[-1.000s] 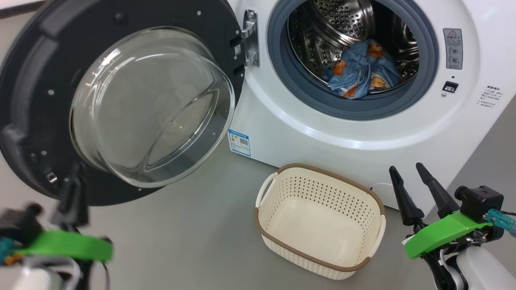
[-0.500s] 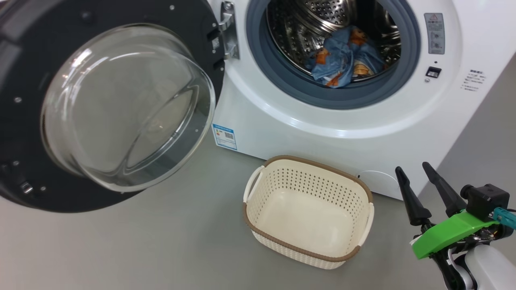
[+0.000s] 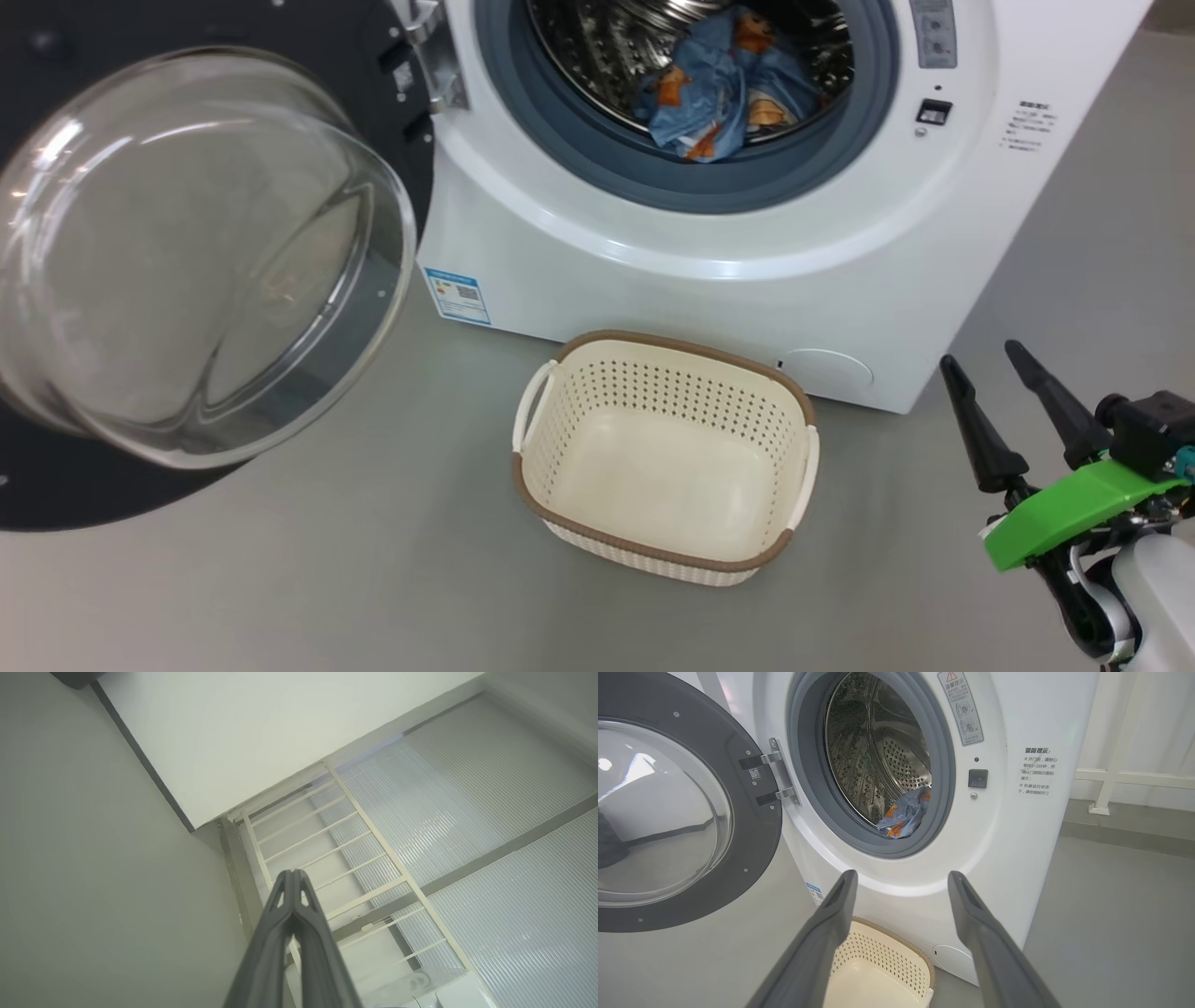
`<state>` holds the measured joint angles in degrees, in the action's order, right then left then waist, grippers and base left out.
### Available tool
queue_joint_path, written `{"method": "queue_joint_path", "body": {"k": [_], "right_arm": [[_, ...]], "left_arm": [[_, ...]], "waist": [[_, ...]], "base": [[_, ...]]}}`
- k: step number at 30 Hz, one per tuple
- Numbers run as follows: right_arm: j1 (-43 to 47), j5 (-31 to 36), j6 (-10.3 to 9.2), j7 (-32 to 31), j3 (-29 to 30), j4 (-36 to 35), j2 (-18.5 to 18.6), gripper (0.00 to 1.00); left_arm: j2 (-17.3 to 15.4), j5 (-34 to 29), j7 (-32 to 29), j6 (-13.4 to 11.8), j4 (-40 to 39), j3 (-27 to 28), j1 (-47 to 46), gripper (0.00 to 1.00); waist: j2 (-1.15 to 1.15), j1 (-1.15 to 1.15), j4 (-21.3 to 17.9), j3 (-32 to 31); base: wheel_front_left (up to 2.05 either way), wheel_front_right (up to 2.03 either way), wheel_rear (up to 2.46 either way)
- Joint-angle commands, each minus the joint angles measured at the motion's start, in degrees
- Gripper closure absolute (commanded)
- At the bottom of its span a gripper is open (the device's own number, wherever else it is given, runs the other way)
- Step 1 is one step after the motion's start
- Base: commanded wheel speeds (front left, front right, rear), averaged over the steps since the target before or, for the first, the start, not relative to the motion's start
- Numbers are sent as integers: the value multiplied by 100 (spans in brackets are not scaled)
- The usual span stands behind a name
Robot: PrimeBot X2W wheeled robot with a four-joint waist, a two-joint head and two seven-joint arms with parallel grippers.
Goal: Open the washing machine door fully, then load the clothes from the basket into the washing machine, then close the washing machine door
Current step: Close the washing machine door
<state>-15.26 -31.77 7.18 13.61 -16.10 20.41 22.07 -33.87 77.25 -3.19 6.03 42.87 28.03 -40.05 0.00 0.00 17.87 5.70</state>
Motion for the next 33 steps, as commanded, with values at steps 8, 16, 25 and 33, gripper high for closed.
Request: {"method": "queue_joint_path", "body": {"k": [8, 16, 25, 33], "right_arm": [[-119, 111, 31, -213, 105, -379, 322, 0], [-108, 247, 31, -438, 236, -717, 477, 0], [-42, 341, 31, -547, 366, -874, 432, 0], [-21, 380, 31, -581, 408, -895, 350, 0]], "left_arm": [[-607, 488, -257, 120, 923, 554, -95, 100], [-516, 666, -419, 142, 1426, 617, -144, 100], [-444, 711, -657, 145, 1678, 533, -203, 100], [-329, 651, -1604, 145, 1798, 162, -169, 100]], "waist": [[0, 0, -380, 321], [0, 0, -494, 593], [0, 0, -547, 671], [0, 0, -492, 589]], "base": [[0, 0, 0], [0, 0, 0], [0, 0, 0], [0, 0, 0]]}}
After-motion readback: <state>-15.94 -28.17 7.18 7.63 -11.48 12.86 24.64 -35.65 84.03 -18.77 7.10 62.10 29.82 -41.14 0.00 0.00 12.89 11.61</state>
